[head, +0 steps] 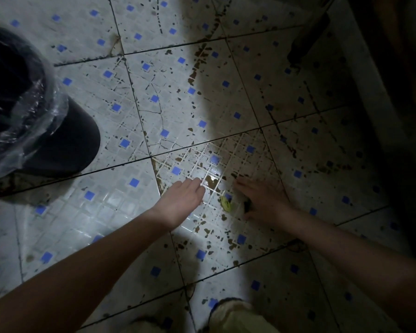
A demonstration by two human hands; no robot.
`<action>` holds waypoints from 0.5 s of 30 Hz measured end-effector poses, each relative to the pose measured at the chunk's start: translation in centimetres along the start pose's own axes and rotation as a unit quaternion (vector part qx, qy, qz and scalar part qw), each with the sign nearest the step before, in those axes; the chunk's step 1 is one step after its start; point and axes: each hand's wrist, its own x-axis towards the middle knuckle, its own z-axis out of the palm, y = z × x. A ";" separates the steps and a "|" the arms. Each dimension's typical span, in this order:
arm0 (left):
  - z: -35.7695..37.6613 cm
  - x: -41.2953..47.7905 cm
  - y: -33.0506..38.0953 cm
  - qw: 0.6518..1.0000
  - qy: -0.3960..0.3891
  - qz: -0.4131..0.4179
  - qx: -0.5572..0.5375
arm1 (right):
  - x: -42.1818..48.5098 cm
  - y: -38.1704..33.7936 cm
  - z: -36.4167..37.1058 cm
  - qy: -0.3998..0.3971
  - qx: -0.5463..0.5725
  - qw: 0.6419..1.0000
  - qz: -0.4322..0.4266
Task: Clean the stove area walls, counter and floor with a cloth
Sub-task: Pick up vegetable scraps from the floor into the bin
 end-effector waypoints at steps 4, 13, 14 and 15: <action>0.2 -0.1 0.3 0.999 0.032 0.003 -0.008 | -0.2 0.2 -0.4 -0.007 -0.008 1.000 0.000; -0.1 -0.3 0.4 0.999 0.035 0.000 -0.018 | 0.1 0.1 0.1 0.007 0.009 1.000 -0.003; -0.2 -0.4 0.3 0.999 0.034 0.000 -0.018 | 0.2 0.0 0.1 0.009 0.010 1.000 -0.007; -0.2 -0.5 0.3 0.999 0.032 -0.001 -0.019 | 0.2 -0.1 0.2 0.009 0.008 1.000 -0.009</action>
